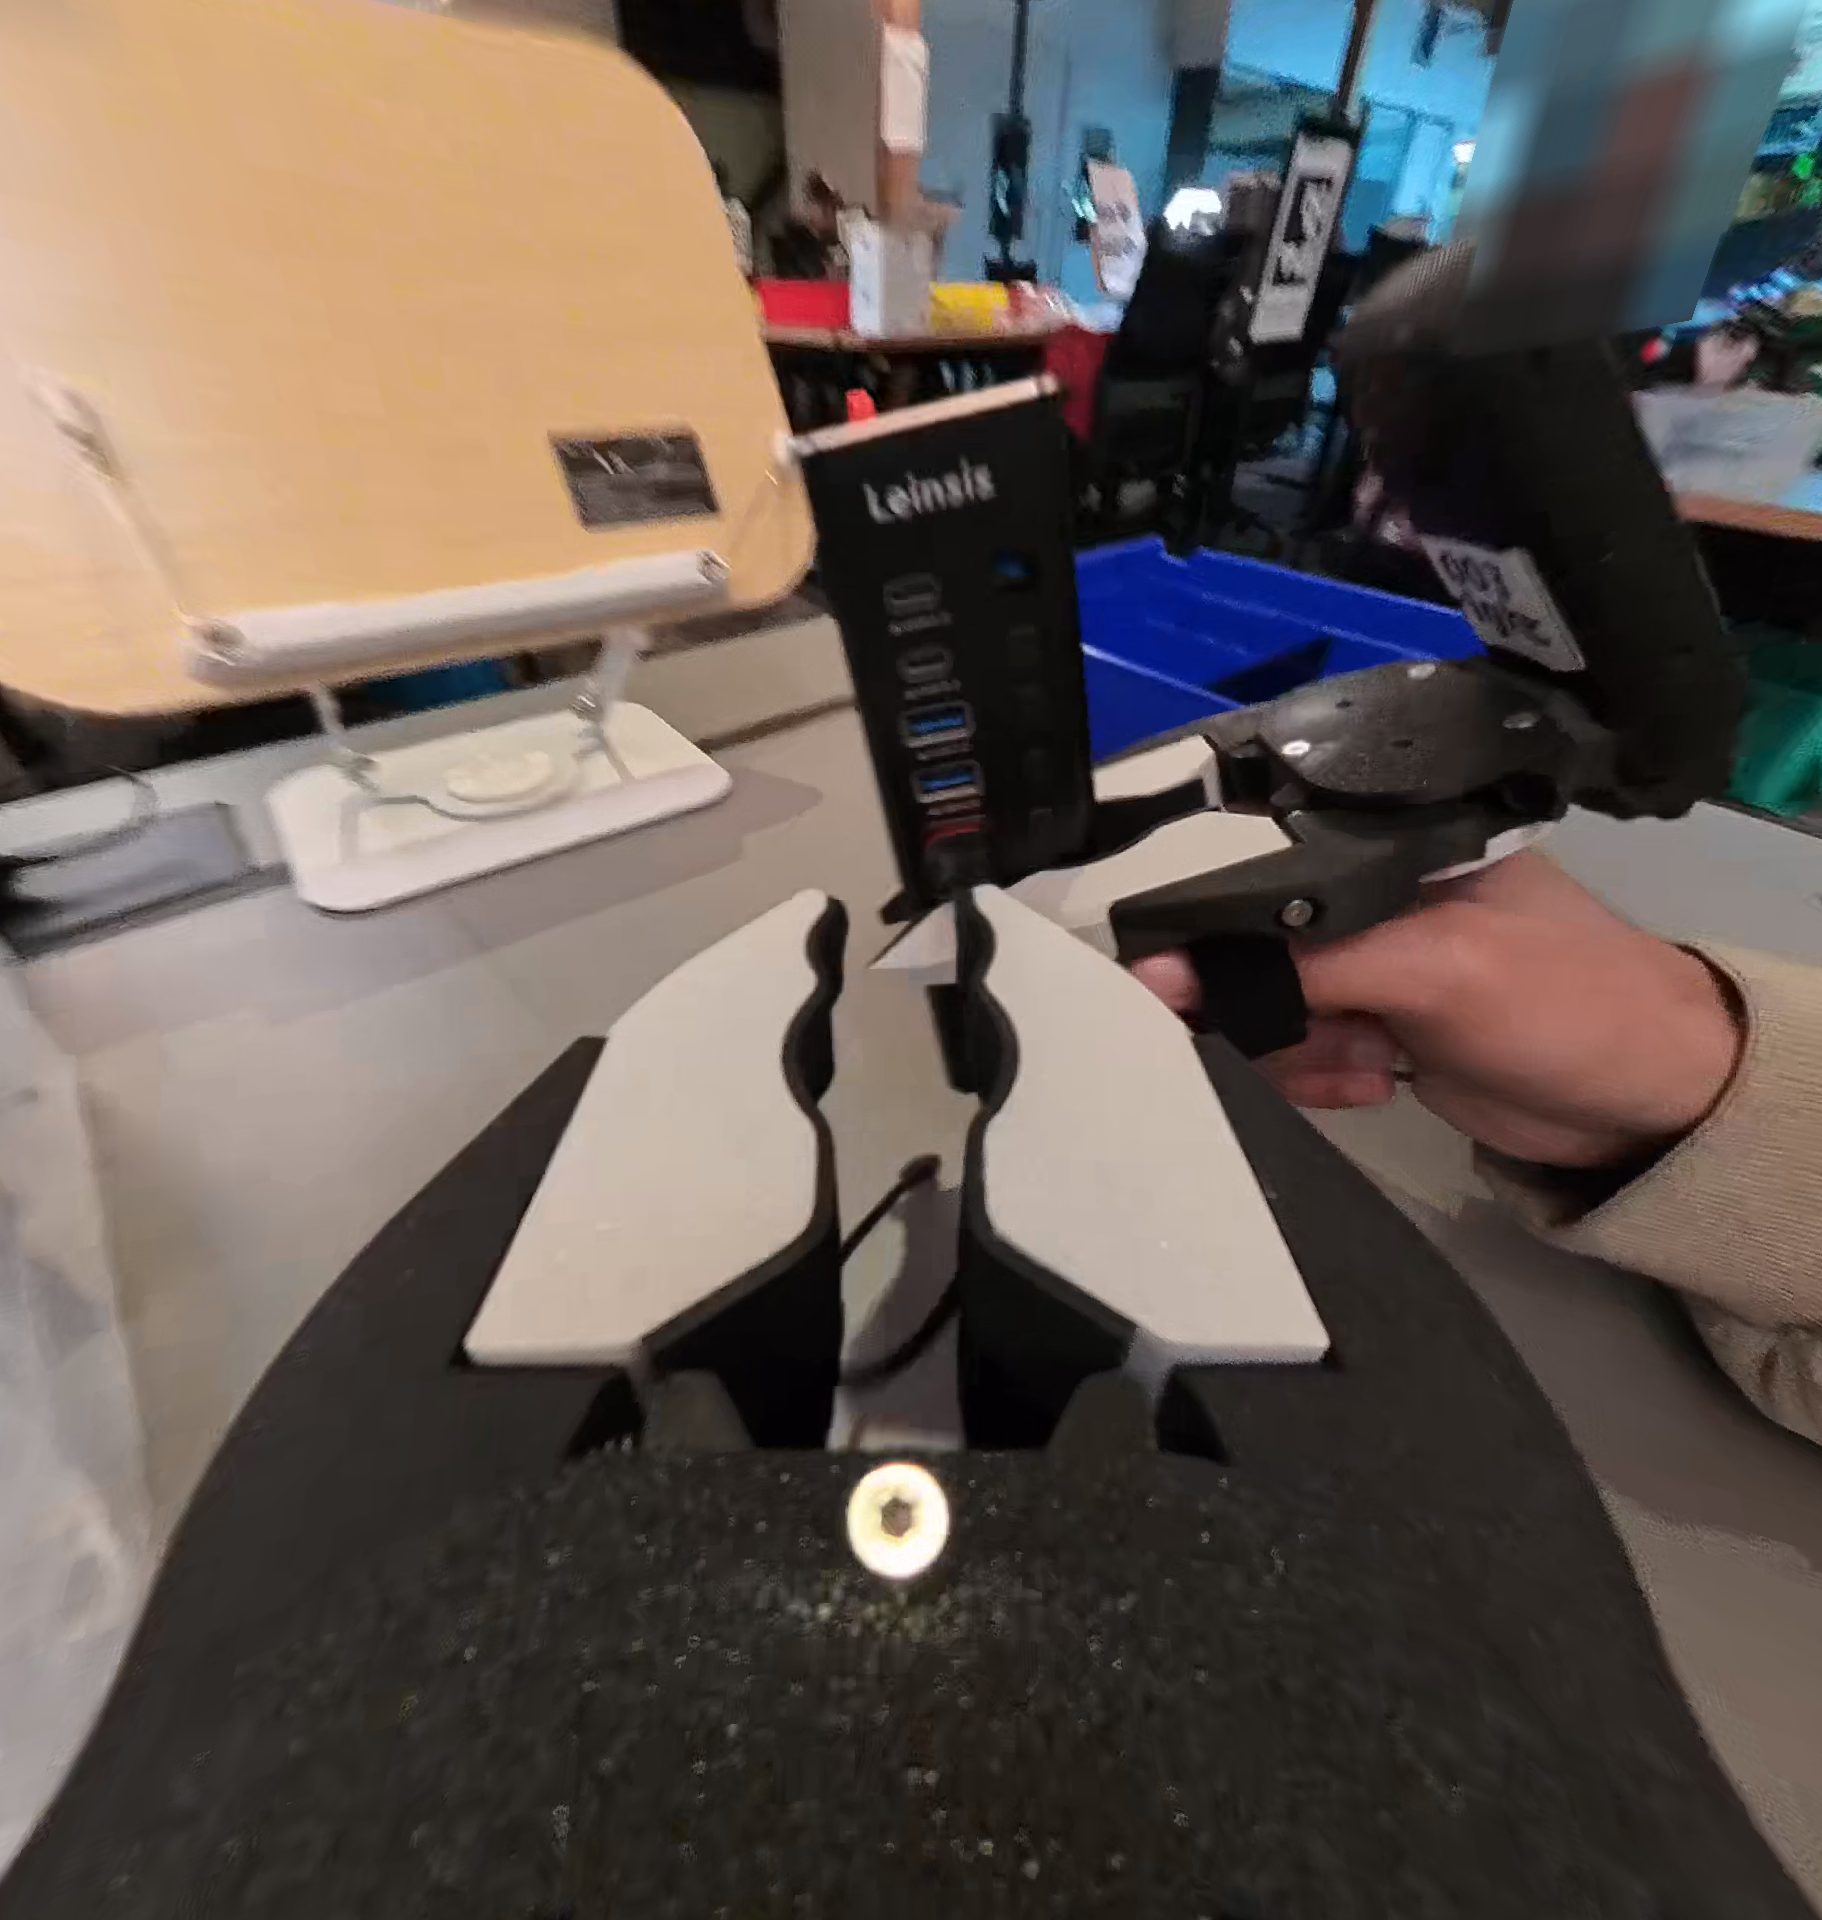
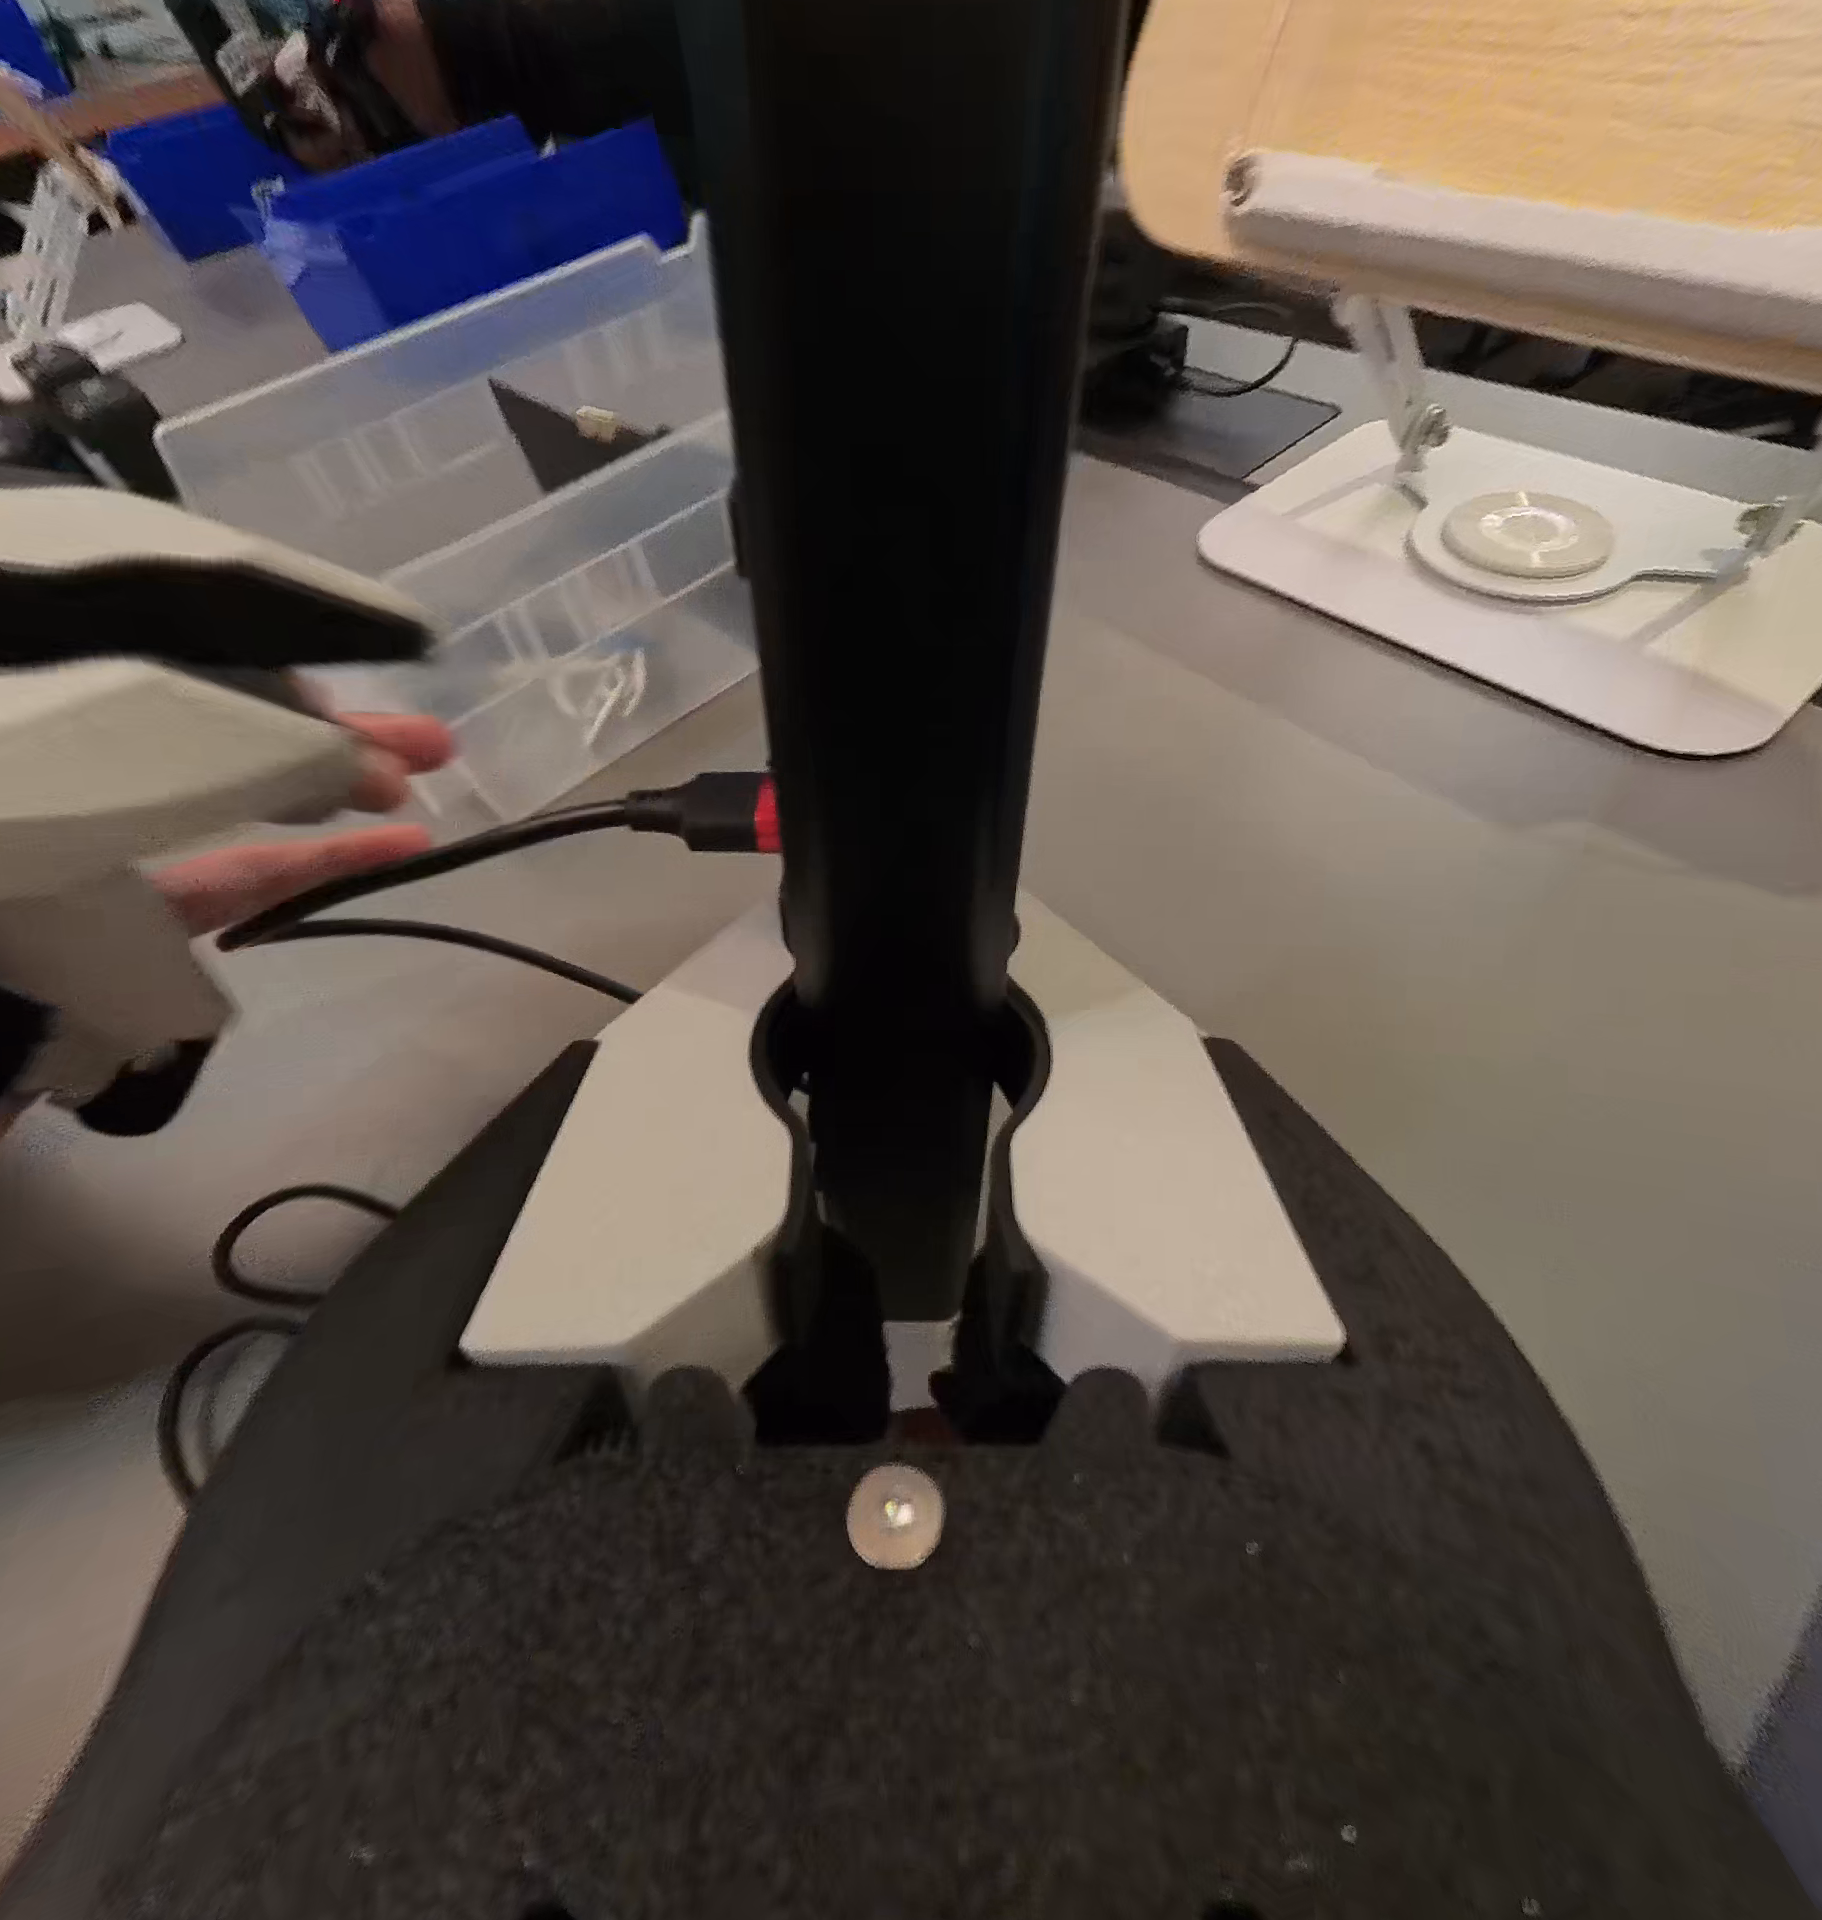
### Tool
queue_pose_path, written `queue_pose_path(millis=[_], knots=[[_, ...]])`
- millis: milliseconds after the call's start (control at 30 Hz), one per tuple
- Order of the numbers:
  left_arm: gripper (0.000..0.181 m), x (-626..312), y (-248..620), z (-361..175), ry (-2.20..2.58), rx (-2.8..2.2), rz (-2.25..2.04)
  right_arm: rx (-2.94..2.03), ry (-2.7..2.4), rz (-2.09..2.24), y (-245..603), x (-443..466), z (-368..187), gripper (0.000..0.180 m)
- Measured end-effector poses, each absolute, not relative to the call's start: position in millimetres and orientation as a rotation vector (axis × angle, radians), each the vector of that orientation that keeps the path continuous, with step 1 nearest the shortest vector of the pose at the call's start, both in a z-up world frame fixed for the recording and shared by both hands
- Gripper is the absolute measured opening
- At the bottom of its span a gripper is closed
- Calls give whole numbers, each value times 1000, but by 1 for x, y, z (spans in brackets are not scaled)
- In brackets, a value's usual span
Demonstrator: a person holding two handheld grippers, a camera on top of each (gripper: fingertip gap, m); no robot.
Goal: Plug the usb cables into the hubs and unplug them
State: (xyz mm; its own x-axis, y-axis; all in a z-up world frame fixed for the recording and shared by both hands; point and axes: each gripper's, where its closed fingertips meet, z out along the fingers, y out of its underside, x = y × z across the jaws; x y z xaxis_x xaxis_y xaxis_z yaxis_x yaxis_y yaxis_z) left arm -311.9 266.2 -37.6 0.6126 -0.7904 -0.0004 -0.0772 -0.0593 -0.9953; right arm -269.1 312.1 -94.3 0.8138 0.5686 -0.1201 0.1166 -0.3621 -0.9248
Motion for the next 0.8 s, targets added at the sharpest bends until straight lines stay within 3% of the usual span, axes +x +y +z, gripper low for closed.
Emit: queue_pose_path(millis=[67,167,400,800], knots=[[24,-332,263,-34,752,-1504,-621,-1868,-459,542,324,-256,-91,27],[16,-352,249,-48,820,-1503,-584,-1804,-472,519,347,-239,-97,27],[27,-341,196,-116,1149,-1604,-677,-1940,-492,503,378,-225,-137,27],[22,-331,184,-129,1309,-1529,-586,-1988,-528,431,367,-218,-150,27]])
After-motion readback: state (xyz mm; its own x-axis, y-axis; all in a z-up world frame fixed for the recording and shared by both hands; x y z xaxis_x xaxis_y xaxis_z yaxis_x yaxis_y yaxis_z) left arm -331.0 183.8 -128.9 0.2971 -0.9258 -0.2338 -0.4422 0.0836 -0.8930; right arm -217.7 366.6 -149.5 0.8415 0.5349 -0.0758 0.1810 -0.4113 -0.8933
